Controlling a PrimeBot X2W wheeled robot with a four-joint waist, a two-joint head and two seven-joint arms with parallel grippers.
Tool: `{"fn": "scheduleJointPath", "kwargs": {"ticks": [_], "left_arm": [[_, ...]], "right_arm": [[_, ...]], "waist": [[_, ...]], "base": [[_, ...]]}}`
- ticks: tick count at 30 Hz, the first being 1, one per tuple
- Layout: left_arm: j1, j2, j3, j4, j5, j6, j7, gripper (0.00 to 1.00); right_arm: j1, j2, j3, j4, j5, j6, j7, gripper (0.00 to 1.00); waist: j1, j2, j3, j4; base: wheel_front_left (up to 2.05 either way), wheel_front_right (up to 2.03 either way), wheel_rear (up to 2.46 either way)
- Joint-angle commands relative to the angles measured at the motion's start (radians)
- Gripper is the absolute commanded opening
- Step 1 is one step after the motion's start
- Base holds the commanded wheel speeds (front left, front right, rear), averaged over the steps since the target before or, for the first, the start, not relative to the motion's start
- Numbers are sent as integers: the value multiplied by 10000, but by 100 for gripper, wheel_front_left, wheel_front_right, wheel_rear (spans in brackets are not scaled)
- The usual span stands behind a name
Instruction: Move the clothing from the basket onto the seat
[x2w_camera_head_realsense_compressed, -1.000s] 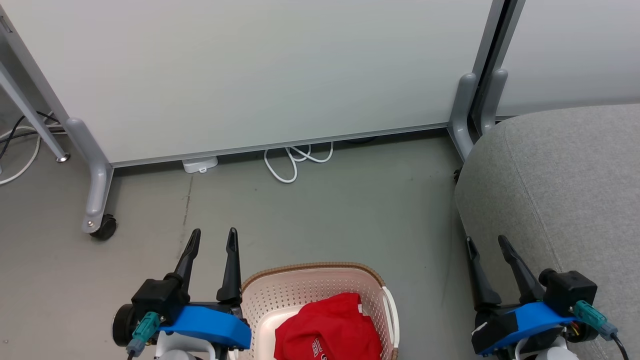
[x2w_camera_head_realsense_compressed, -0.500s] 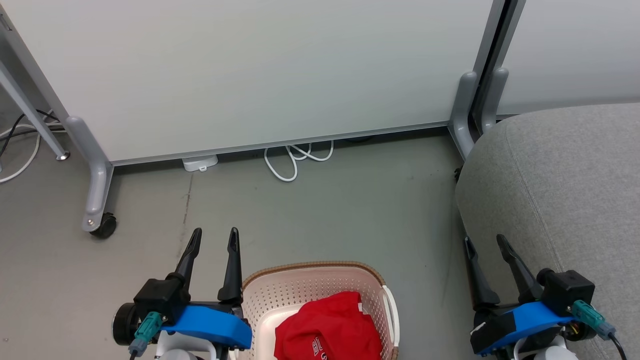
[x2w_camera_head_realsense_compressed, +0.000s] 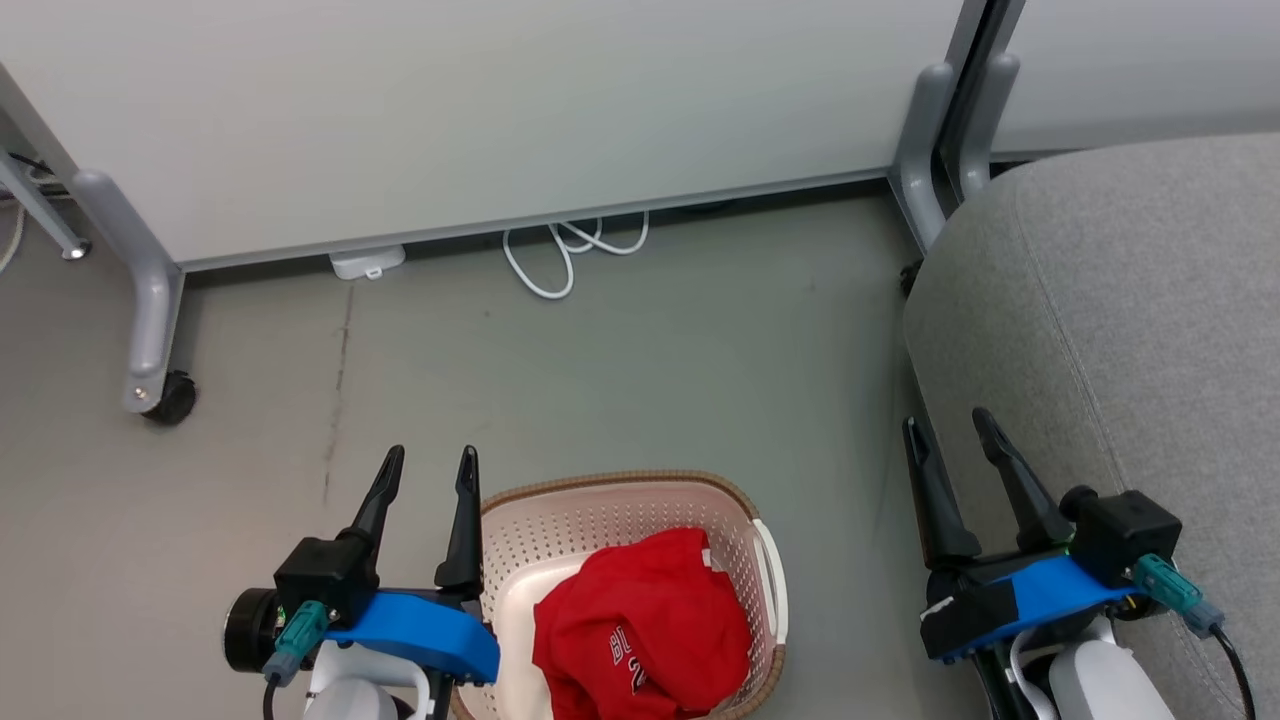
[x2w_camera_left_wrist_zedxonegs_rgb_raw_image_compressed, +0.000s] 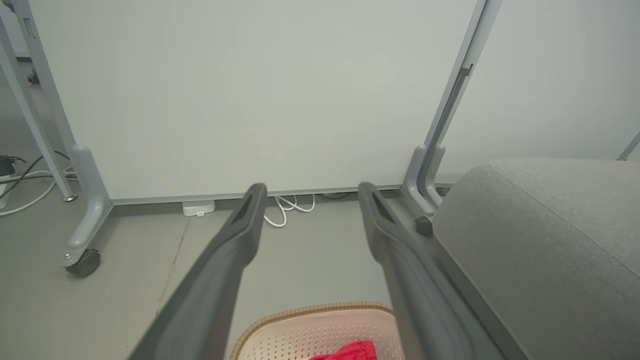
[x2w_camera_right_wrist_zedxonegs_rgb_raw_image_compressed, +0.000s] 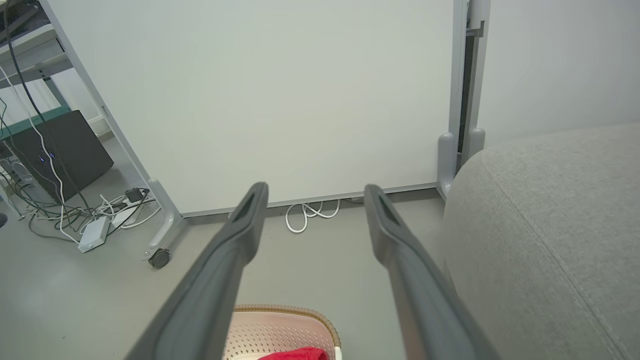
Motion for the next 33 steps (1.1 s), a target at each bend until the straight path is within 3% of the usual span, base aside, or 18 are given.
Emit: {"fn": "scheduleJointPath", "kwargs": {"ticks": [1,8,21,33], "left_arm": [[-204,55,23,64,89,-42,-28,100],[-935,202,-27,1227,146,-231,-28,100],[-3047,680,-1342,4618,280,-494,278,100],[-4142,620,-1925,6551,-1004,-496,1301,100]], "right_arm": [[-188,-59,42,-57,75,5,-34,100],[-992,-54,387,-161,249,5,-203,100],[-2092,-43,806,-413,618,5,-378,100],[-2614,-43,1247,-963,1045,5,-386,100]], "waist": [[0,0,397,-221],[0,0,1730,-930],[0,0,4132,-2093],[0,0,5584,-2621]], "base": [[0,0,0],[0,0,0],[0,0,0],[0,0,0]]}}
